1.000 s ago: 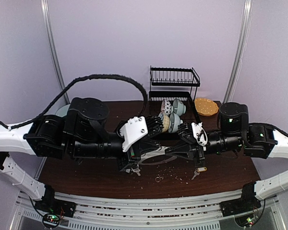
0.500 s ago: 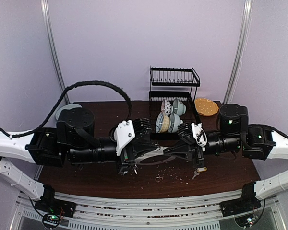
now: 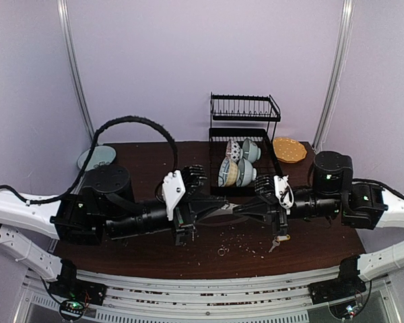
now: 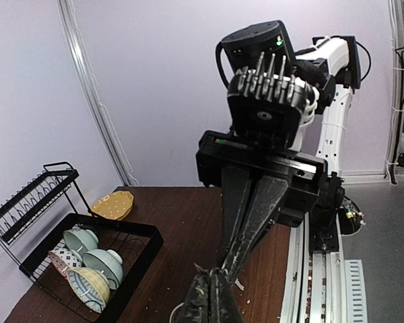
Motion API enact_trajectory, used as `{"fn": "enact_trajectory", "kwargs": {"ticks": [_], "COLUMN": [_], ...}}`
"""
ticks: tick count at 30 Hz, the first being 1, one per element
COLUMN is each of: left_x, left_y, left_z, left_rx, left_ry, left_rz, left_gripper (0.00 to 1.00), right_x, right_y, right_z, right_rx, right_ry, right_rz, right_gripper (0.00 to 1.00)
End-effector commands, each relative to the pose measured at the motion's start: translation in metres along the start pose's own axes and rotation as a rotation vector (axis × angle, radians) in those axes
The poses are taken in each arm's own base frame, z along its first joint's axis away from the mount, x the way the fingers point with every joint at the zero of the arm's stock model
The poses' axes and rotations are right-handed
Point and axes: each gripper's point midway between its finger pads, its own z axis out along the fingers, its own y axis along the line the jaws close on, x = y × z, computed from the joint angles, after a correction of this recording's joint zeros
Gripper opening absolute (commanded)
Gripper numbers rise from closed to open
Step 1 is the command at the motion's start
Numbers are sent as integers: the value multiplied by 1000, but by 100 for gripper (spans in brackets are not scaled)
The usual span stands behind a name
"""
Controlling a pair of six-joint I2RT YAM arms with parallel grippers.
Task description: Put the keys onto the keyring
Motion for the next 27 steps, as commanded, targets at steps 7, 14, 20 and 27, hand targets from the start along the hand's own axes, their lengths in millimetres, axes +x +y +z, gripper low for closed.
{"fn": "enact_trajectory", "kwargs": {"ticks": [7,14,20,27], "left_x": [-28,-34,-30,-29], "left_y": [4,19,45,50], "left_z": [10,3,-2,9], "left_rx": [-29,-125,-287,-327], "left_ry": [-89,-200,-248,-199], "left_rz": [-28,-89,-147,-112], "left_gripper": [0,0,0,0], "right_x": [-22,-37,-46,-13], "right_y": [-6,-16,-35,-53], "right_z": [-12,-3,-2,22], "right_rx": [48,90,205,287], "right_ry": [-107,-196,-254,-81], "right_rz": [-77,46,114,160], "right_gripper": [0,0,0,0]}}
